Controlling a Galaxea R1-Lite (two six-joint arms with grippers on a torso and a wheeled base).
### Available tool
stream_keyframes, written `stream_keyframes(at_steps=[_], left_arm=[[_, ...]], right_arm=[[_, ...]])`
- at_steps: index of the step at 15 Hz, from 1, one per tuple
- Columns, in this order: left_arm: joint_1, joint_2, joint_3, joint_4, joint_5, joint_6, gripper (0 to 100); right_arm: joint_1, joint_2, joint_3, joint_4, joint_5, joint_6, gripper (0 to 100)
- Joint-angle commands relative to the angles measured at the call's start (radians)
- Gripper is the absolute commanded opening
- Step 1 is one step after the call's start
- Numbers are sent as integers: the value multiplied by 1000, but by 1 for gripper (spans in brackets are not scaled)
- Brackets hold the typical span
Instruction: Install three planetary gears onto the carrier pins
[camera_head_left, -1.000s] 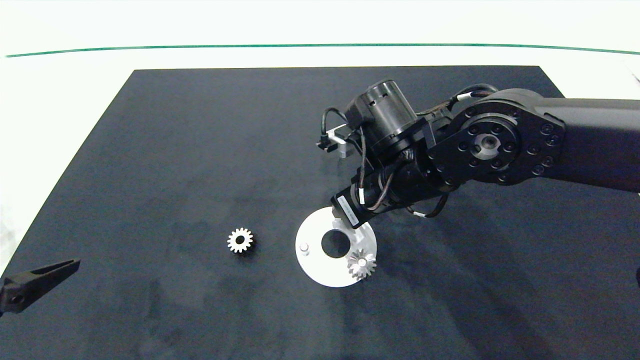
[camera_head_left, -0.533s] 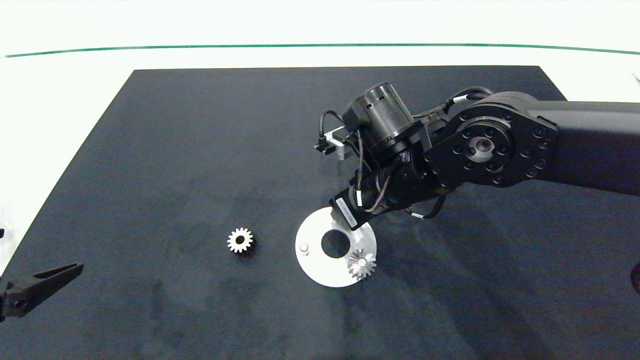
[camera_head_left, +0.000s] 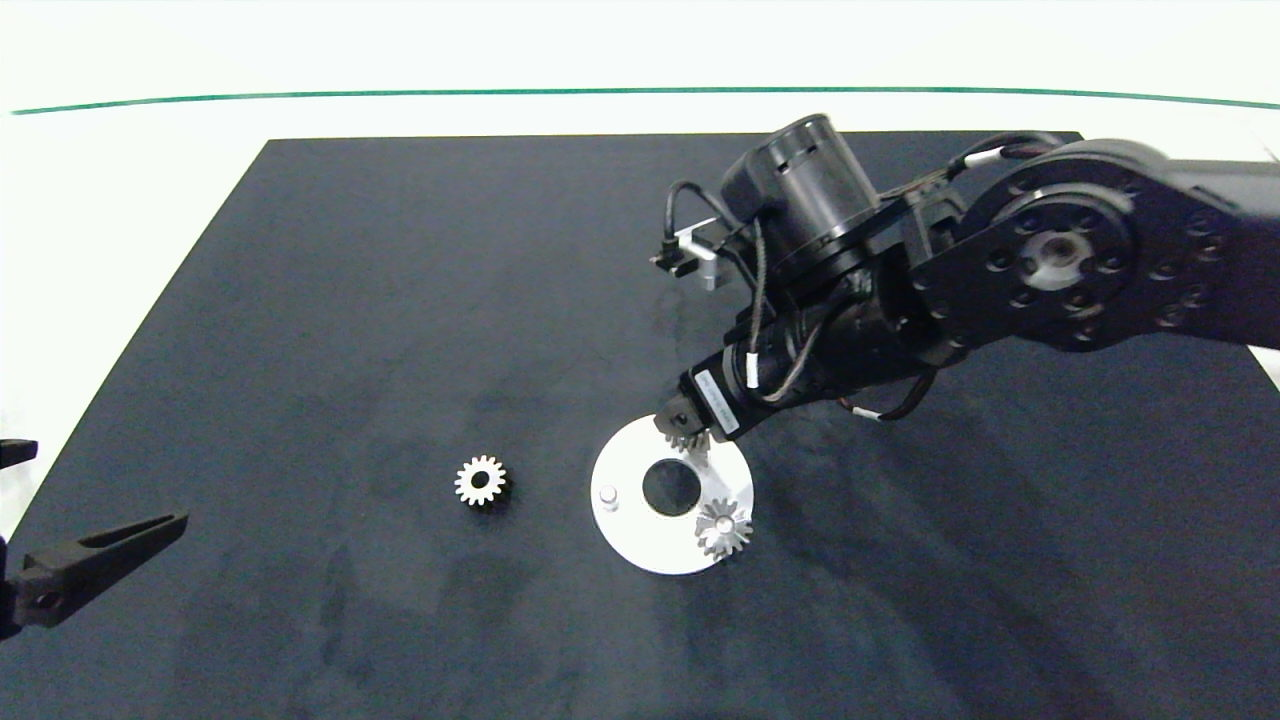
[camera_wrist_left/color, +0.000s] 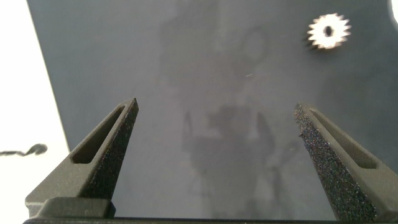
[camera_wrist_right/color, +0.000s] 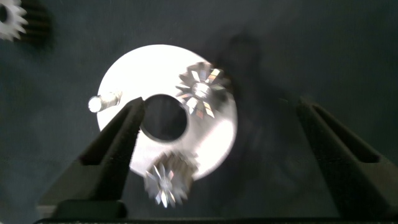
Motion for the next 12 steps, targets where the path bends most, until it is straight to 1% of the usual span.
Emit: stream_keyframes(at_steps=[1, 3, 5, 6, 8, 9, 10, 12], left_arm=[[-122, 33, 31, -45, -2, -30, 100], [-200, 67, 42, -116, -2, -104, 100], [-222, 70, 90, -211, -2, -113, 100], [-254, 73, 122, -263, 0, -118, 100], [-378, 115, 119, -271, 12, -119, 100], [-389, 153, 126, -268, 61, -118, 100], [-418, 179, 128, -266, 103, -118, 100], [-452, 231, 113, -261, 123, -113, 100]], right_arm=[[-49, -273, 123, 6, -53, -4, 100], [-74, -439, 224, 12, -55, -1, 100], [-79, -560, 307, 12, -55, 15, 100], [-100, -649, 376, 13, -55, 18, 100], [-131, -735, 478, 13, -55, 21, 100], [-132, -785, 525, 13, -55, 31, 100], [-138, -836, 565, 13, -55, 48, 100], [-145, -916, 625, 12, -55, 53, 100]])
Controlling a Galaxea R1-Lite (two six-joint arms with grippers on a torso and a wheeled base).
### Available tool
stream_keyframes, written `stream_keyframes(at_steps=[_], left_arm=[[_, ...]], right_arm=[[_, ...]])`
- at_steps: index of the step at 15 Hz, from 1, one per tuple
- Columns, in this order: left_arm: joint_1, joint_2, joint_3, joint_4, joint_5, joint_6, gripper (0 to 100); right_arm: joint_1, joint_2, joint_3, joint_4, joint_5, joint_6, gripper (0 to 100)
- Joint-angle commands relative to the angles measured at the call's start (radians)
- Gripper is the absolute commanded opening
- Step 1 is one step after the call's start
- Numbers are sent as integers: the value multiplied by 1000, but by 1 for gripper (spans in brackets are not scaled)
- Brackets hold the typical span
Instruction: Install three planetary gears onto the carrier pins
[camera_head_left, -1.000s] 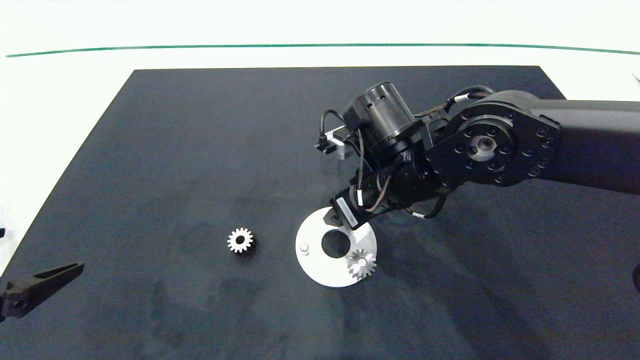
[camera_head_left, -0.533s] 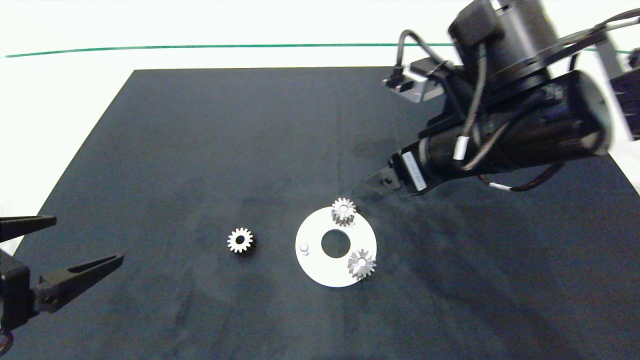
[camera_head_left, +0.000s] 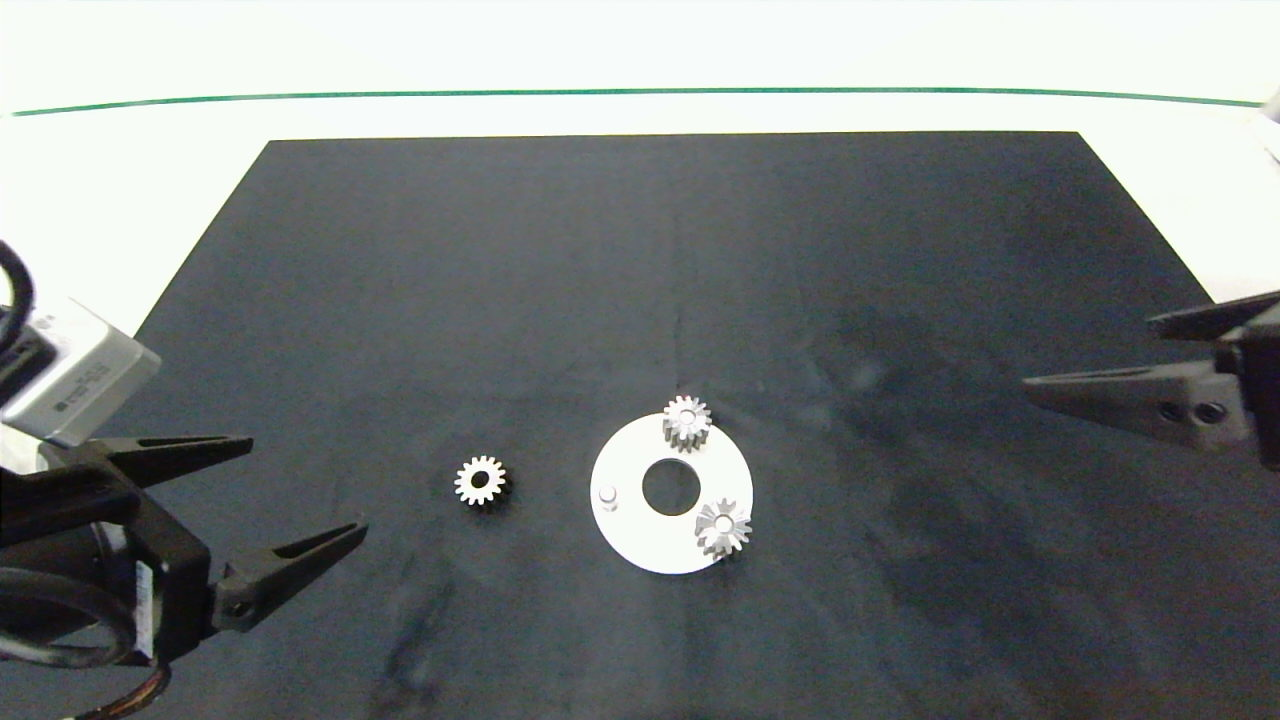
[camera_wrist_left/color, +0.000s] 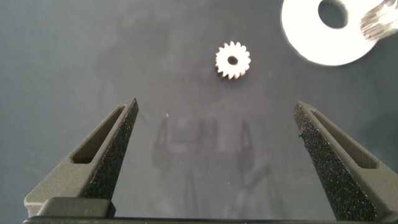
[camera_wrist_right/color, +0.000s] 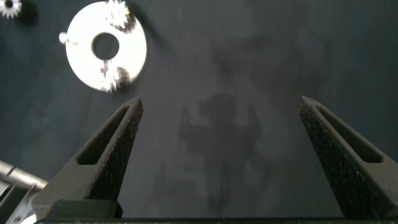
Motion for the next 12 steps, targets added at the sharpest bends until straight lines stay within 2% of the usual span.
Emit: stream_keyframes(at_steps=[1, 2, 6, 7, 8, 11, 12], left_arm=[[-98, 147, -31, 17, 63, 7, 100], [-138, 224, -78, 51, 85, 7, 100], [-164, 365, -229, 106, 89, 7, 100], [-163, 402, -267, 115, 108, 9, 100], [-160, 432, -310, 115, 143, 15, 100], [-141, 457, -335, 125, 146, 99, 100], [-138, 467, -331, 125, 146, 102, 100]], right_arm=[[-17, -229, 137, 2, -1, 15, 100], [-17, -250, 135, -4, -2, 3, 100], [-12, -264, 115, -4, -2, 0, 100], [-11, -264, 117, -5, -1, 0, 100], [-9, -267, 118, -7, -1, -2, 100], [-7, -268, 118, -9, 2, 0, 100], [-7, -268, 118, -9, 2, 0, 100]])
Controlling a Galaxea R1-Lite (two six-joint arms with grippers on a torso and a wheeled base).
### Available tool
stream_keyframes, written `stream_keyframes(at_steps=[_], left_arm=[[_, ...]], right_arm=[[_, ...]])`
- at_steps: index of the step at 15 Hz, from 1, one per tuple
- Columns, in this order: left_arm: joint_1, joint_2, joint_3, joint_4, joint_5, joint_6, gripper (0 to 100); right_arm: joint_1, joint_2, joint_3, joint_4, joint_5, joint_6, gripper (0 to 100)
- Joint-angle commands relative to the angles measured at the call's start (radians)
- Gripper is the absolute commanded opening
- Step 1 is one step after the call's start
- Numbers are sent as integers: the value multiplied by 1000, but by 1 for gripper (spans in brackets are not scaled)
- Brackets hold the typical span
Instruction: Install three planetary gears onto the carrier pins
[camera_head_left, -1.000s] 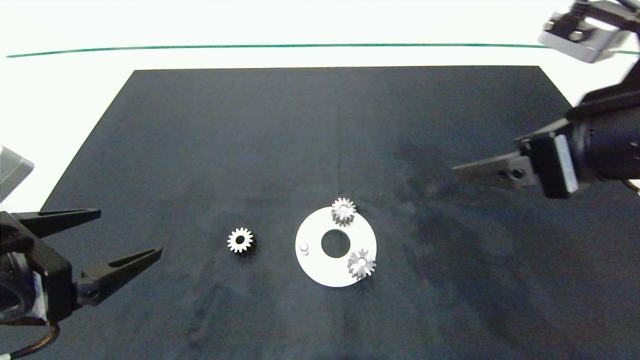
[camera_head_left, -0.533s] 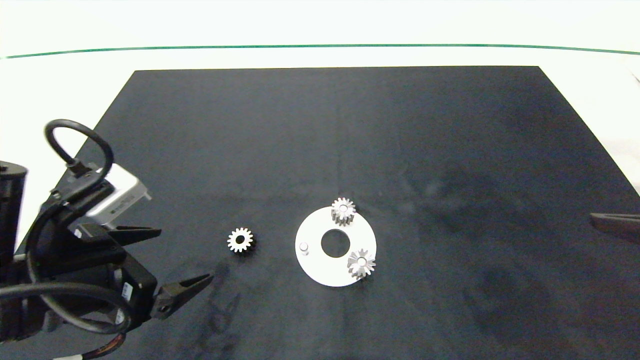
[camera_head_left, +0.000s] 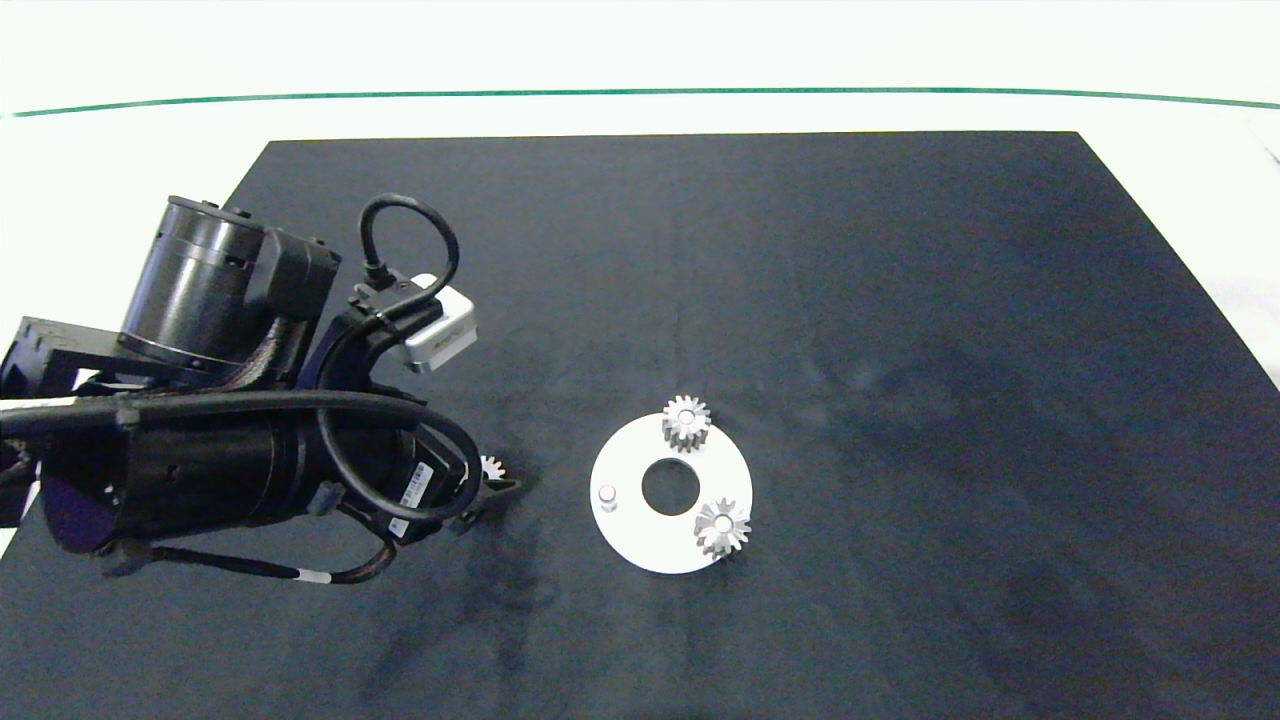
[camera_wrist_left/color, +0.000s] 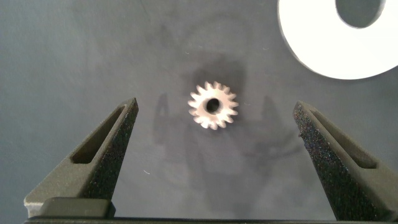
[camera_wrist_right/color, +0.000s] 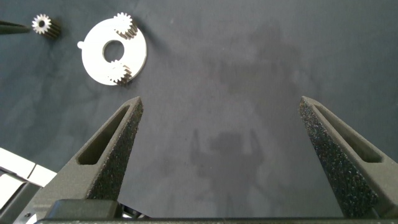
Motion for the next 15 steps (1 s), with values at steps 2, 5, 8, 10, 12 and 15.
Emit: stream_keyframes(at_steps=[2, 5, 8, 10, 12, 15], left_arm=[[11, 67, -5, 3, 1, 8, 100], [10, 74, 7, 3, 1, 11, 100], [10, 97, 21, 0, 3, 13, 100], [10, 101, 21, -2, 3, 13, 100], [10, 104, 20, -2, 3, 13, 100], [8, 150, 12, -5, 3, 17, 100]], right_arm=[[0, 3, 0, 2, 1, 0, 100], [0, 3, 0, 2, 1, 0, 100], [0, 6, 2, 2, 1, 1, 100], [0, 6, 2, 2, 1, 1, 100], [0, 7, 4, 2, 1, 0, 100], [0, 6, 10, 2, 1, 0, 100]])
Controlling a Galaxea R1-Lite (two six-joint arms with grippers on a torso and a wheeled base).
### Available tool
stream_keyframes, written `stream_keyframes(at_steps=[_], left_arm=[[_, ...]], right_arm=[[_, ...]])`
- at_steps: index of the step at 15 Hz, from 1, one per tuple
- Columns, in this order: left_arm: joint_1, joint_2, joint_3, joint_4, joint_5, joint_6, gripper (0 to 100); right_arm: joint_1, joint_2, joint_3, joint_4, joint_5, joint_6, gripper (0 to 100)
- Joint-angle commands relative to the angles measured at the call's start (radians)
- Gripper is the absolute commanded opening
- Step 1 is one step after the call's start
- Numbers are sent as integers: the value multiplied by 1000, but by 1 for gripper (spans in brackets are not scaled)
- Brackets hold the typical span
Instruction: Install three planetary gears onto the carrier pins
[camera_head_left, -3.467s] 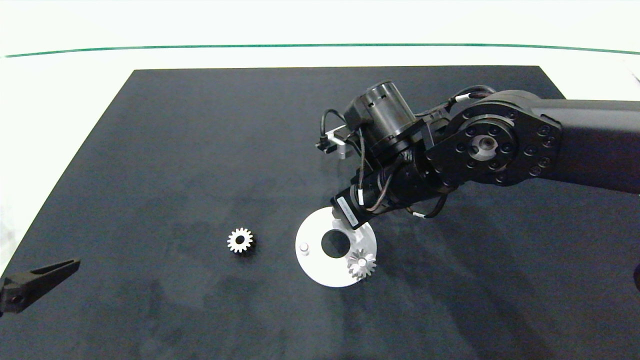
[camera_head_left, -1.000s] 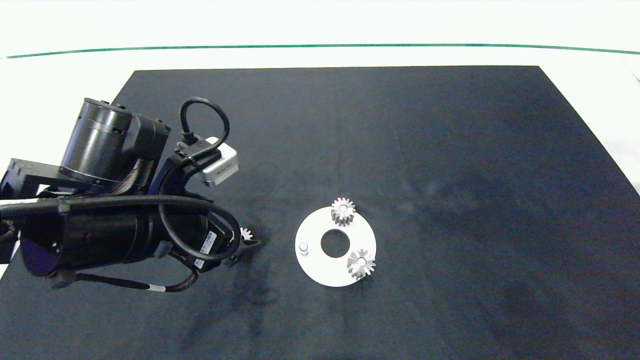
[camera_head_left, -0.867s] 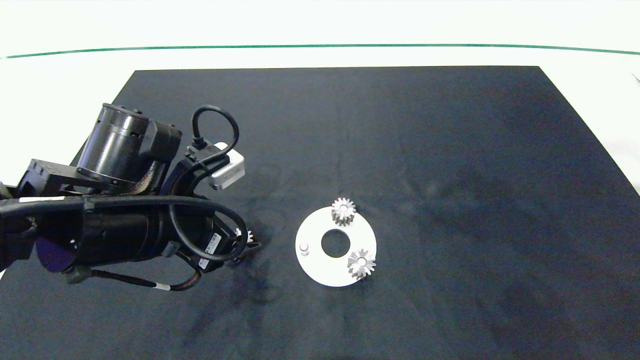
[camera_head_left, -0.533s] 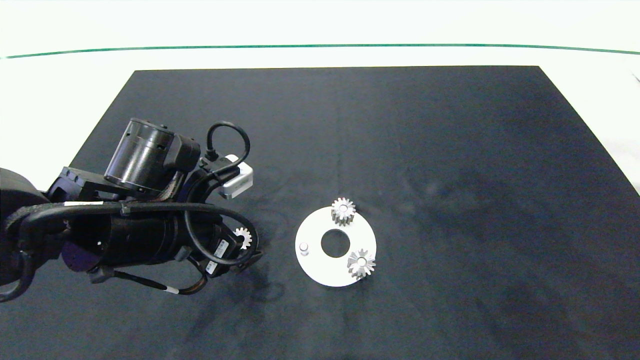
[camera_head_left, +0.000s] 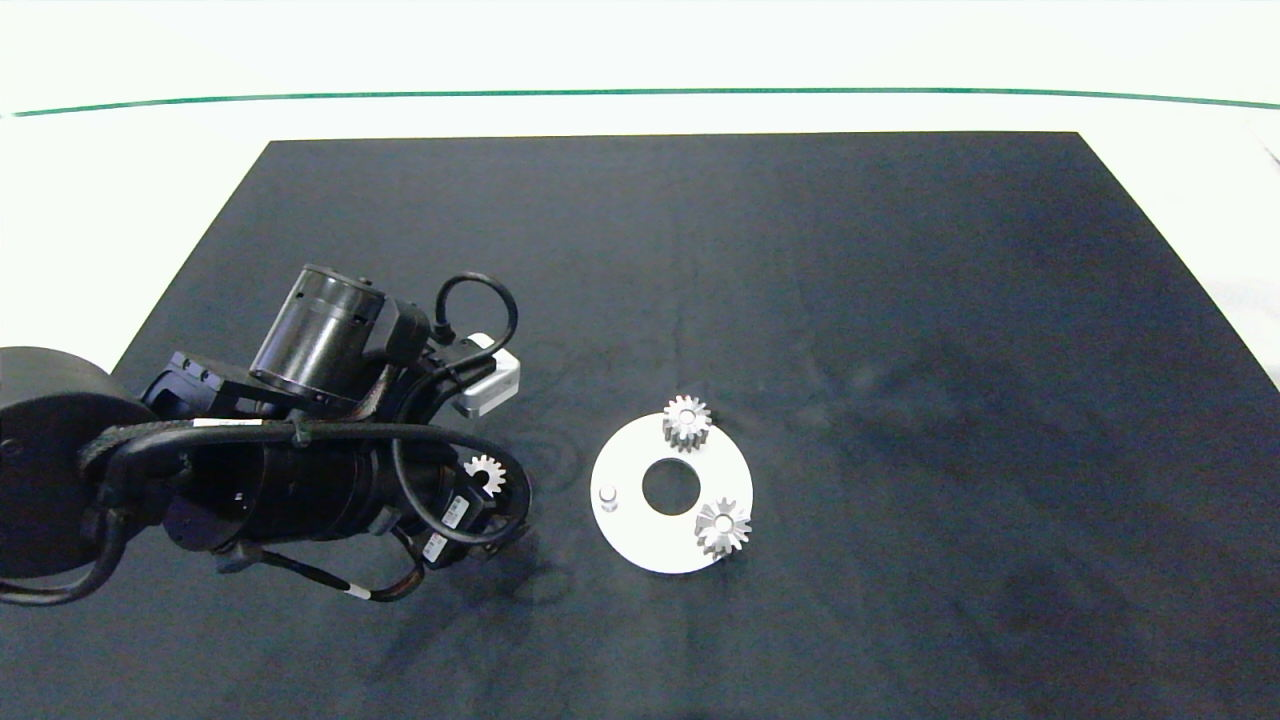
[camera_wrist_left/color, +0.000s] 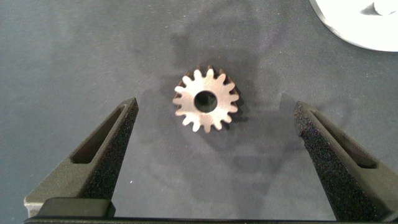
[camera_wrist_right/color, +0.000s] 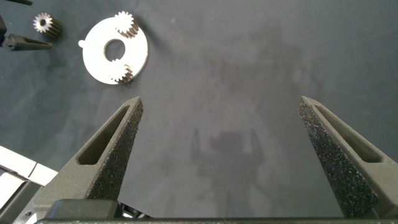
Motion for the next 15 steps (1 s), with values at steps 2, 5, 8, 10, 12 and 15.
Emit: stream_keyframes(at_steps=[2, 5, 8, 10, 12, 15], left_arm=[[1, 34, -5, -6, 1, 10, 100], [18, 39, -2, -6, 1, 13, 99], [25, 44, -7, -17, 1, 25, 93], [31, 51, -7, -29, 1, 28, 90], [31, 50, -7, -29, 1, 30, 86], [32, 48, -5, -29, 1, 30, 80]], right_arm=[[0, 5, 2, 3, 0, 0, 100], [0, 11, 4, 3, 0, 0, 100], [0, 7, 4, 2, 0, 0, 100], [0, 7, 4, 2, 0, -5, 100], [0, 5, 4, 3, 0, -5, 100], [0, 5, 4, 2, 0, -6, 100]])
